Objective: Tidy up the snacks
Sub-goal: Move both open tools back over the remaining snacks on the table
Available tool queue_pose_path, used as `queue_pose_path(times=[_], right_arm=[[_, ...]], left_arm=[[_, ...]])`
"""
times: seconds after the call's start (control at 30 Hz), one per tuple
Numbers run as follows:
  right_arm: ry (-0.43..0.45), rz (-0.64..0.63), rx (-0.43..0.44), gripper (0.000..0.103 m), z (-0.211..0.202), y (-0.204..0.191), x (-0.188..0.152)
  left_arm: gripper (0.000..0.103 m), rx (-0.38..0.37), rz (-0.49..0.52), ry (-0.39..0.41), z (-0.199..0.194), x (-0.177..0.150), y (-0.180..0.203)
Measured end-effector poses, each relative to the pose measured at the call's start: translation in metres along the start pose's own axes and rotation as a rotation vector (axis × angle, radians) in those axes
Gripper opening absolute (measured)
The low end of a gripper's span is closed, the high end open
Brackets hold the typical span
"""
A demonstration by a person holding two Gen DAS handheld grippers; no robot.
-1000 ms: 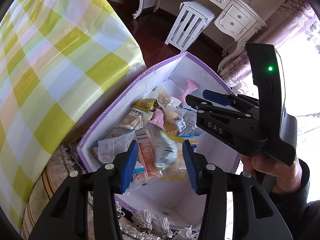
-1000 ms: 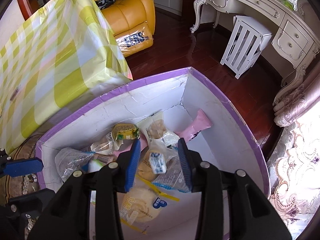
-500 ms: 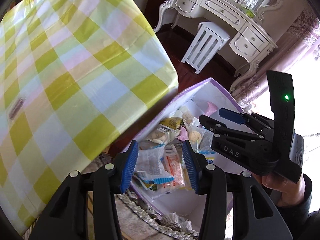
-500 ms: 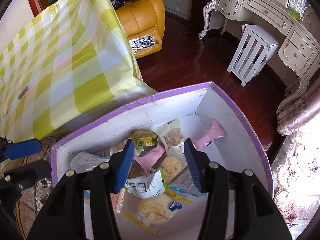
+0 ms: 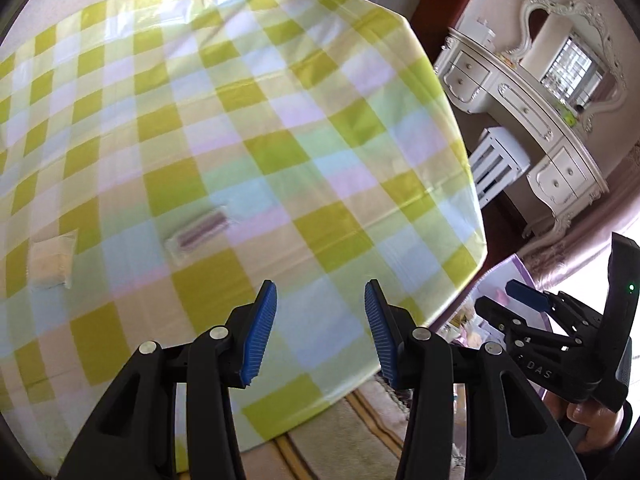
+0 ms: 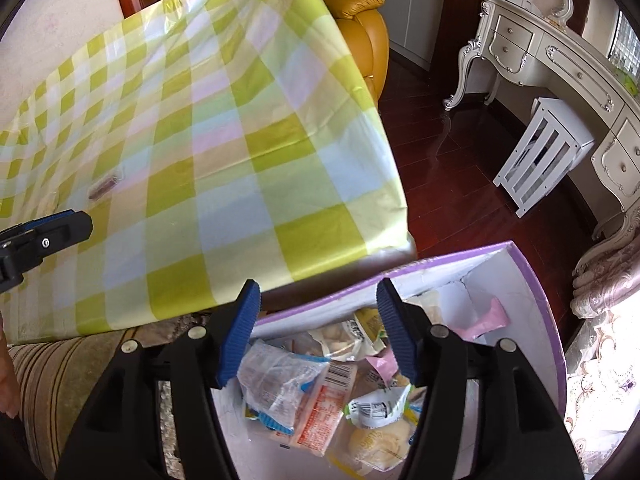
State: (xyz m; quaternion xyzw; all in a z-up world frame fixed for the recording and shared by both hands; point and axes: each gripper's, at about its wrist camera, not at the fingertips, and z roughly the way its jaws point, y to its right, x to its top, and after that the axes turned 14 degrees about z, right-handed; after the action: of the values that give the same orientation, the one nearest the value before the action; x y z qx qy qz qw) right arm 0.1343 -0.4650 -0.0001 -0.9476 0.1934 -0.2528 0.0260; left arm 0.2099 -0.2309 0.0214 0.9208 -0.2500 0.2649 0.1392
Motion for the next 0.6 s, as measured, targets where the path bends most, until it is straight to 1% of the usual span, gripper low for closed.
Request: queue_pose_path(times=[0.07, 0.13, 0.3, 0.37, 0.43, 0.5, 0.53, 0.6], right_arm=[[0.003, -0.016, 0.013, 0.062, -0.001, -0.014, 0.003], [0.009, -0.034, 0.028, 0.064, -0.001, -0.028, 0.006], [0.022, -0.070, 0.060, 0.066, -0.001, -0.061, 0.013], [0.024, -0.077, 0.070, 0.066, 0.001, -0.073, 0.016], [0.025, -0.082, 0.081, 0.070, 0.004, -0.084, 0.018], [0.027, -0.092, 0.090, 0.072, 0.006, -0.097, 0.020], [0.027, -0.100, 0.095, 0.075, 0.008, -0.104, 0.020], [0.032, -0.119, 0.104, 0.077, 0.010, -0.120, 0.021]], left_arm=[[0.045, 0.036, -0.044, 0.016, -0.008, -0.002, -0.027], [0.046, 0.070, -0.088, 0.029, -0.014, -0.005, -0.054], [0.058, 0.160, -0.175, 0.049, -0.029, -0.017, -0.114], [0.072, 0.197, -0.204, 0.057, -0.035, -0.023, -0.135], [0.080, 0.227, -0.228, 0.063, -0.040, -0.029, -0.152], [0.085, 0.252, -0.243, 0.065, -0.042, -0.035, -0.166], [0.088, 0.263, -0.251, 0.065, -0.043, -0.038, -0.171], [0.089, 0.280, -0.254, 0.059, -0.041, -0.043, -0.181]])
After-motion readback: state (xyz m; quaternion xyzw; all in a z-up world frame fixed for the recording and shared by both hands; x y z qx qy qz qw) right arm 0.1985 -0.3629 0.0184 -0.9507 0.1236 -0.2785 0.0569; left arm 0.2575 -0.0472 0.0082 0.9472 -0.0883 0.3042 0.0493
